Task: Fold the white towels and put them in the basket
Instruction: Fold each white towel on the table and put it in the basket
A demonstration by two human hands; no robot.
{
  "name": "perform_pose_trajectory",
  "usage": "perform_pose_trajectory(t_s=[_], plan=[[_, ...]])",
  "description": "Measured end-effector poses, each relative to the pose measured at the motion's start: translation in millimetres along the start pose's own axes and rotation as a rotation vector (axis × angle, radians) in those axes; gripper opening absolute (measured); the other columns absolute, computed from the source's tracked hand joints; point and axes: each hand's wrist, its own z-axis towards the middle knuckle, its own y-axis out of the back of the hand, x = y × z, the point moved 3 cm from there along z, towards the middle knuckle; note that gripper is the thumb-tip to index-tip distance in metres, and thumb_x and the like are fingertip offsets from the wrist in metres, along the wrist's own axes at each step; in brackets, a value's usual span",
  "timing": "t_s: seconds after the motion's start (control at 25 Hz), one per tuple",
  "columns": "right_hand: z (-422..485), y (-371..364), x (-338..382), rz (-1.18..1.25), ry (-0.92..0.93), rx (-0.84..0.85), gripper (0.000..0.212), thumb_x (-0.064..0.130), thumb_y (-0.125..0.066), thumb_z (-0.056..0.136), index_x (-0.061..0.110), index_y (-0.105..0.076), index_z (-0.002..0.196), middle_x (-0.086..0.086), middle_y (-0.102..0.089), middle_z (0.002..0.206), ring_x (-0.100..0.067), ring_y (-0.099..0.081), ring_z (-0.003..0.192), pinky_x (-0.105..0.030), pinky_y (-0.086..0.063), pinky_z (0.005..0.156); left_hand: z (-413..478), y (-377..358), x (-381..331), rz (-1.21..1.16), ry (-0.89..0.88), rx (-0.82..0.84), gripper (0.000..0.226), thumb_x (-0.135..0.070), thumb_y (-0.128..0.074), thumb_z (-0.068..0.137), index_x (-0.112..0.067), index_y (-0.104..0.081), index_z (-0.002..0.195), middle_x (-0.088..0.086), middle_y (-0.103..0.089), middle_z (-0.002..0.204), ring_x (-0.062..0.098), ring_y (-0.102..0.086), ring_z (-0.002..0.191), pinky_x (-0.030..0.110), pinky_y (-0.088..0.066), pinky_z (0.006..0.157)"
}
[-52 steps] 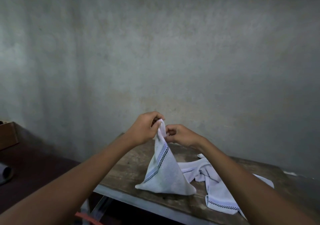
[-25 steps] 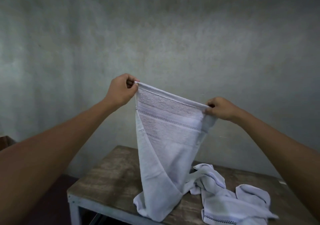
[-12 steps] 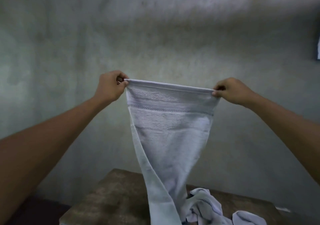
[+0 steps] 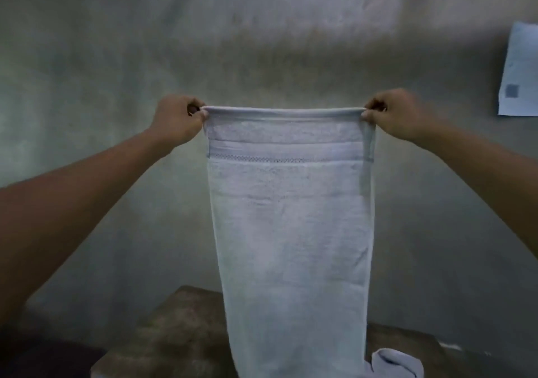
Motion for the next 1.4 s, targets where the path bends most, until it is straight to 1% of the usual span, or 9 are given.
perform_pose_trajectory(t_s=[0.12,0.28,0.36,0.6,0.76,0.92,1.04,1.24,1.4], plan=[[-7.9,5.7,-0.1,0.114,-0.081,0.182,0.014,0.017,-0.06,0.09,0.004,-0.066,0.094,-0.006,-0.056,0.068,-0.016,-0.047,0.059,-0.026,-0.035,0.055,3.9,8.1,-5.3,-0.154,0.092,0.112,0.015,-0.017,-0.059,0.089,-0.008,-0.068,0.099,0.006,-0.058,0.078,0.015,-0.051,0.071,0.023,-0.037,0.059],[-12.3,10.5,-17.4,0.419,-0.255,0.342,0.012,0.016,-0.056,0.092,0.009,-0.063,0.086,-0.004,-0.048,0.069,-0.012,-0.04,0.057,-0.026,-0.031,0.055,0.5,12.7,-7.4,-0.602,0.305,0.587,0.024,-0.003,-0.048,0.088,-0.014,-0.047,0.066,-0.006,-0.041,0.053,0.005,-0.034,0.043,0.015,-0.027,0.039],[-12.8,1.1,-28.3,0.471,-0.286,0.363,0.012,0.016,-0.056,0.092,0.01,-0.062,0.084,-0.002,-0.048,0.068,-0.011,-0.039,0.056,-0.025,-0.029,0.056,-1.1,8.5,-2.6,-0.563,0.325,0.672,0.025,-0.001,-0.049,0.089,-0.013,-0.045,0.068,-0.006,-0.037,0.051,0.003,-0.029,0.038,0.015,-0.023,0.037],[-18.6,-93.7,-63.4,0.275,-0.324,0.442,0.011,0.015,-0.06,0.09,0.01,-0.064,0.081,-0.006,-0.057,0.07,-0.015,-0.049,0.06,-0.025,-0.03,0.052,-27.0,-74.8,47.2,-0.259,0.441,0.547,0.009,0.001,-0.06,0.086,-0.005,-0.065,0.083,0.007,-0.055,0.061,0.006,-0.047,0.042,0.013,-0.034,0.036],[-10.2,-136.9,-79.8,0.279,-0.309,0.255,0.006,0.009,-0.061,0.089,0.007,-0.065,0.085,-0.009,-0.061,0.067,-0.003,-0.059,0.046,-0.013,-0.039,0.044,-34.0,-113.0,79.7,-0.168,0.354,0.32,0.013,-0.01,-0.067,0.083,-0.009,-0.071,0.095,0.004,-0.056,0.063,0.01,-0.045,0.051,0.01,-0.032,0.034],[-0.7,-155.9,-84.0,0.352,-0.287,0.1,0.005,0.008,-0.06,0.089,0.007,-0.066,0.089,-0.004,-0.061,0.065,0.005,-0.056,0.04,-0.007,-0.039,0.043,-26.6,-117.3,83.1,-0.168,0.227,0.132,0.019,-0.015,-0.068,0.084,-0.011,-0.072,0.102,0.005,-0.062,0.083,0.01,-0.051,0.064,0.008,-0.041,0.055],[-16.9,-177.4,-89.3,0.383,-0.29,0.131,0.006,0.004,-0.059,0.088,0.004,-0.065,0.089,-0.004,-0.061,0.066,0.006,-0.057,0.041,-0.004,-0.038,0.042,-43.0,-125.1,100.9,-0.14,0.21,0.174,0.018,-0.018,-0.066,0.084,-0.011,-0.071,0.1,0.006,-0.062,0.08,0.006,-0.05,0.056,0.022,-0.045,0.064],[-88.8,-251.6,-106.4,0.386,-0.39,0.332,0.005,0.006,-0.061,0.087,0.007,-0.067,0.087,-0.004,-0.063,0.069,-0.003,-0.061,0.054,-0.005,-0.041,0.045,-128.3,-156.2,151.4,-0.186,0.402,0.336,0.008,-0.011,-0.06,0.083,-0.013,-0.067,0.085,0.002,-0.069,0.066,0.014,-0.06,0.049,0.025,-0.053,0.061],[-183.5,-310.5,-112.4,0.376,-0.453,0.517,0.007,0.007,-0.061,0.088,0.01,-0.066,0.083,-0.001,-0.064,0.068,-0.009,-0.06,0.062,-0.005,-0.042,0.049,-234.3,-183.9,201.2,-0.182,0.47,0.526,0.013,-0.004,-0.06,0.084,-0.015,-0.062,0.077,-0.002,-0.067,0.061,0.005,-0.059,0.047,0.023,-0.05,0.058]])
